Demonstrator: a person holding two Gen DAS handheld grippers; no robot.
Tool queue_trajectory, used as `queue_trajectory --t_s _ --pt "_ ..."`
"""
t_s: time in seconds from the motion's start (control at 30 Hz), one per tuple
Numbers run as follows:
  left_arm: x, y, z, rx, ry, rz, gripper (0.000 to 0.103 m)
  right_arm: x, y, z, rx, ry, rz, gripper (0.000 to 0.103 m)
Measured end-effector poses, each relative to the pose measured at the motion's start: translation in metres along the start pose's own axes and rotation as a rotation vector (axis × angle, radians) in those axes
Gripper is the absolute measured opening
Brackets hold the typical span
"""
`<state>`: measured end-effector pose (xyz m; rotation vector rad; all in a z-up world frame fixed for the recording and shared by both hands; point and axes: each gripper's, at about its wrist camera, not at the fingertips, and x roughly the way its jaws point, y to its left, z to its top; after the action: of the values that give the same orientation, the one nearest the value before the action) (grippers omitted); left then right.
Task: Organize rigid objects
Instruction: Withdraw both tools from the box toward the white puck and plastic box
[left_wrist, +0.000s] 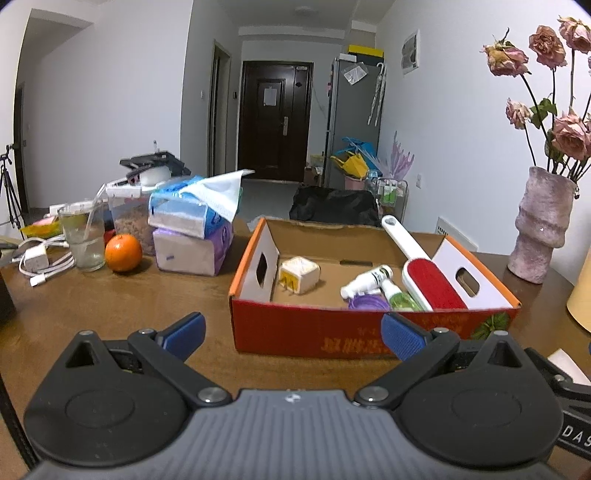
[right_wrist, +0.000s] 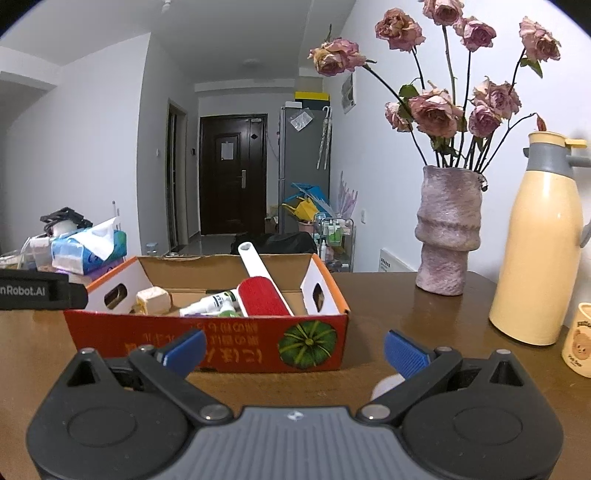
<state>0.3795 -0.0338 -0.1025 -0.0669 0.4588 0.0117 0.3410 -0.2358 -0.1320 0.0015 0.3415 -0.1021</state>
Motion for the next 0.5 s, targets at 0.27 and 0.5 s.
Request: queue_trajectory --t_s 0.27,0.5 --pt "-0.009 -0.01 -0.019 0.012 0.041 0.001 0.103 -0.019 -0.023 -0.01 0.014 0.015 -0.02 0.103" --pt "-0.016 -0.021 -0.036 0.035 0.075 0.002 0.103 -0.027 -0.039 -0.017 0.016 0.031 -0.01 0.103"
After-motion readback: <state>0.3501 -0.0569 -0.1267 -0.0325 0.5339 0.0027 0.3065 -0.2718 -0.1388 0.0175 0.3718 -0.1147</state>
